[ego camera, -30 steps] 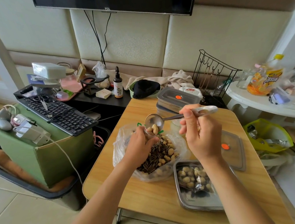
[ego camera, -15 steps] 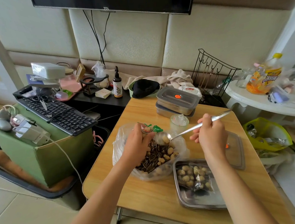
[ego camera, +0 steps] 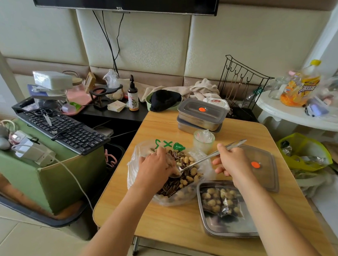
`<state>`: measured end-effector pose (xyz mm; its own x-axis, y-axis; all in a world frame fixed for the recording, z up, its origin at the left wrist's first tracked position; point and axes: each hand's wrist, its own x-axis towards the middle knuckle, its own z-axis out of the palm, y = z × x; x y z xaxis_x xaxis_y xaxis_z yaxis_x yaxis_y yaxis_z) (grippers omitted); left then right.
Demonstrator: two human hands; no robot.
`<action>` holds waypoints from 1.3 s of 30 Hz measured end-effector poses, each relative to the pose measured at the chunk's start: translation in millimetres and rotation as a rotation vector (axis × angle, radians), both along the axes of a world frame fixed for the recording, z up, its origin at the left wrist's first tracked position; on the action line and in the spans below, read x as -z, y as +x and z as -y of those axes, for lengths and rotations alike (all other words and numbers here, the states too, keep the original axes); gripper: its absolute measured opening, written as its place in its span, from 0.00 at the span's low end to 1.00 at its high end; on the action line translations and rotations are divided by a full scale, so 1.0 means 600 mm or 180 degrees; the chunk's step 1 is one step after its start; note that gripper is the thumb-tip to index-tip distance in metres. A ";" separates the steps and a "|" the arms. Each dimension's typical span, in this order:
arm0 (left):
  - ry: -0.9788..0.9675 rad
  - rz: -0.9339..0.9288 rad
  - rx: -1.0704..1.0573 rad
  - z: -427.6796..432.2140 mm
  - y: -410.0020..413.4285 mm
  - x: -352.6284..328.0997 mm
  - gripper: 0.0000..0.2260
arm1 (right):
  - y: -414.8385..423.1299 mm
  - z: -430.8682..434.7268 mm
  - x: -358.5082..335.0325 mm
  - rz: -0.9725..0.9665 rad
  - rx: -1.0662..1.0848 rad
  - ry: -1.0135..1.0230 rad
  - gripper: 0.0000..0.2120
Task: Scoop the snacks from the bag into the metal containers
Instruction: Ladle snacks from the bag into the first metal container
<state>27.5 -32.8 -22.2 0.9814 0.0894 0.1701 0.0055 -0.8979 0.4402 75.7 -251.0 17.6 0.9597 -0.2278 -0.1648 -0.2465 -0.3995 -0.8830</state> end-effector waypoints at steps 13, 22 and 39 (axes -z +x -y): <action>-0.0184 0.0068 -0.0049 0.007 0.004 -0.004 0.26 | -0.004 -0.012 -0.013 0.1288 0.0522 -0.0255 0.16; -0.1476 -0.0198 -0.0017 -0.005 -0.007 -0.025 0.27 | -0.001 -0.005 -0.003 -0.0172 -0.0560 0.0344 0.14; -0.2533 0.0171 0.0295 0.015 -0.022 -0.027 0.16 | 0.010 0.004 0.010 -0.0529 -0.0181 -0.0050 0.14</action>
